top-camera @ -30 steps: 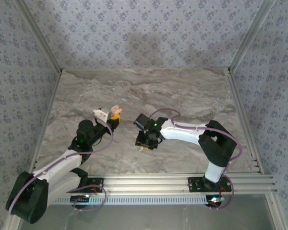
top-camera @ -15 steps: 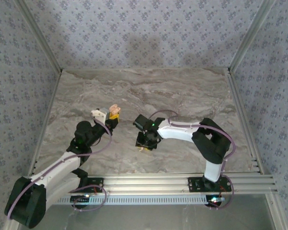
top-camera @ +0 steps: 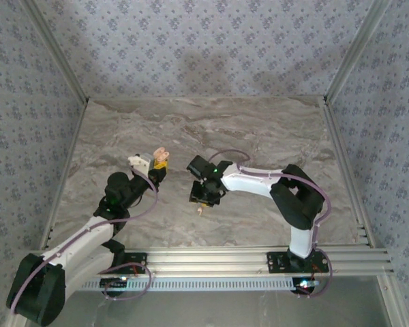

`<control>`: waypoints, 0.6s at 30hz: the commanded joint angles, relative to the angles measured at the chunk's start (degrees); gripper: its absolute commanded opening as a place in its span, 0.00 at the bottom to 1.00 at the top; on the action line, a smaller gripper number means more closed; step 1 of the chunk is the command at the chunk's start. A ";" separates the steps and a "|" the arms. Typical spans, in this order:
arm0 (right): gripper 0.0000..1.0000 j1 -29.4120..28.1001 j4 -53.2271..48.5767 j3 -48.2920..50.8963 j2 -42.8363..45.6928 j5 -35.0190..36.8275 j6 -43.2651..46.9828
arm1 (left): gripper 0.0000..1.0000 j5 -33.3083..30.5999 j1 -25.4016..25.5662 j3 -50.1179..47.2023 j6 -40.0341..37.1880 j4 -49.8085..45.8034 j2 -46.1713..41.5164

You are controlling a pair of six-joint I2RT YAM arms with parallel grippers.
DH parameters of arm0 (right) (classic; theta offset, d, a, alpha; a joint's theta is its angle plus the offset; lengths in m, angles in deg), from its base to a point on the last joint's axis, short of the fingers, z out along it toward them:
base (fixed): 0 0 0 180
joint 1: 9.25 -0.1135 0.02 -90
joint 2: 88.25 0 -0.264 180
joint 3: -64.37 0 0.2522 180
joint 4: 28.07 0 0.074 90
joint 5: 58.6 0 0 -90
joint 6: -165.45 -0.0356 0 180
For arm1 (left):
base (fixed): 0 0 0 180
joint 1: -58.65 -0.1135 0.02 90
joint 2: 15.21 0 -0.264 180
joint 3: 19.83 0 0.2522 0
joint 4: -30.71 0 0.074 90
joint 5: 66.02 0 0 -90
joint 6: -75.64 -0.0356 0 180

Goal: Insert the wireless bluetooth earbuds into the charging case

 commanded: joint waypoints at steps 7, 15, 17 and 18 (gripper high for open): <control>0.40 -1.76 -16.46 -7.78 -1.56 6.09 4.92 | 0.17 -0.41 -0.32 0.10 -0.94 -0.11 -1.04; 0.38 -2.88 -16.49 -10.51 -6.12 4.04 5.63 | 0.17 -0.40 -0.36 0.16 -0.93 -0.47 -1.47; 0.37 -2.90 -16.70 -10.65 -6.66 4.08 5.86 | 0.17 -0.41 -0.30 0.14 -0.99 -0.54 -1.58; 0.37 -2.92 -16.83 -10.73 -6.94 3.92 5.95 | 0.17 -0.37 -0.31 0.16 -0.98 -0.51 -1.69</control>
